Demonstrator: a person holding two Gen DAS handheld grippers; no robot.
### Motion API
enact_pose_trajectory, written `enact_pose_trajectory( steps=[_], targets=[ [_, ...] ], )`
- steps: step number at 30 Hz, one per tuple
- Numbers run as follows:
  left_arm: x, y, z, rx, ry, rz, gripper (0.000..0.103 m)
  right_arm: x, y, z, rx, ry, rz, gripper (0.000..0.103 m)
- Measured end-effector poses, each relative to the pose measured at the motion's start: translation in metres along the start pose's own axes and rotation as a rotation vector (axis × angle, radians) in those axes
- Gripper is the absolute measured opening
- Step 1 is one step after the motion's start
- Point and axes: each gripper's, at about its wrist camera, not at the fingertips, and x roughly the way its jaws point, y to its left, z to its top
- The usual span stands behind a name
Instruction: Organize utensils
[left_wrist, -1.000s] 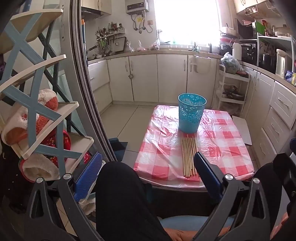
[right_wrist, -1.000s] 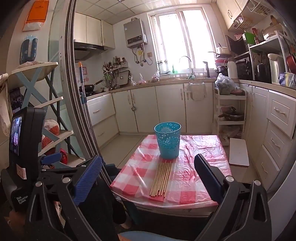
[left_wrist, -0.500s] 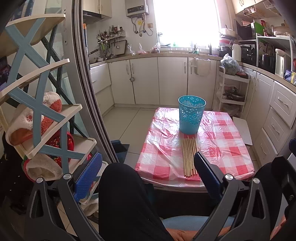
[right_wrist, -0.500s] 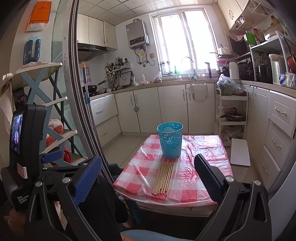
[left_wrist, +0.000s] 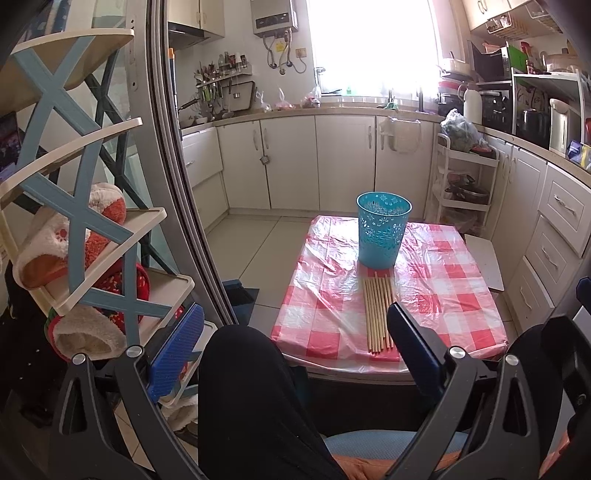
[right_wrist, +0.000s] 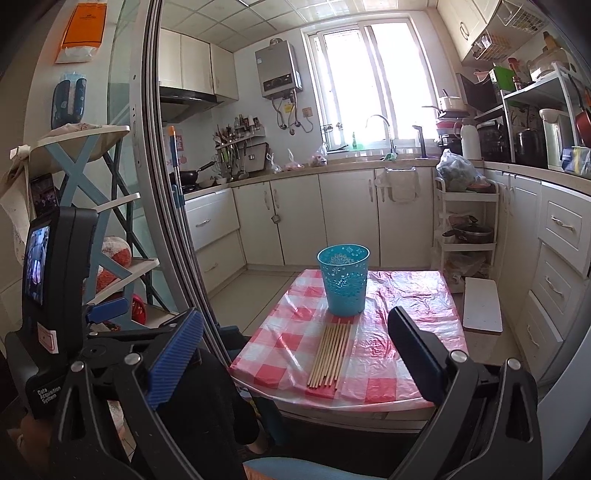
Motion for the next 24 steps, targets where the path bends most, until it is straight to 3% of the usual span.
enact_pose_trajectory(
  steps=[24],
  targets=[
    [-0.0055,0.0054,0.0034,-0.001,-0.008,0.004,0.095,0.0007,0.0006,-0.0038,0.0,0.009,0.024,0.096]
  ],
)
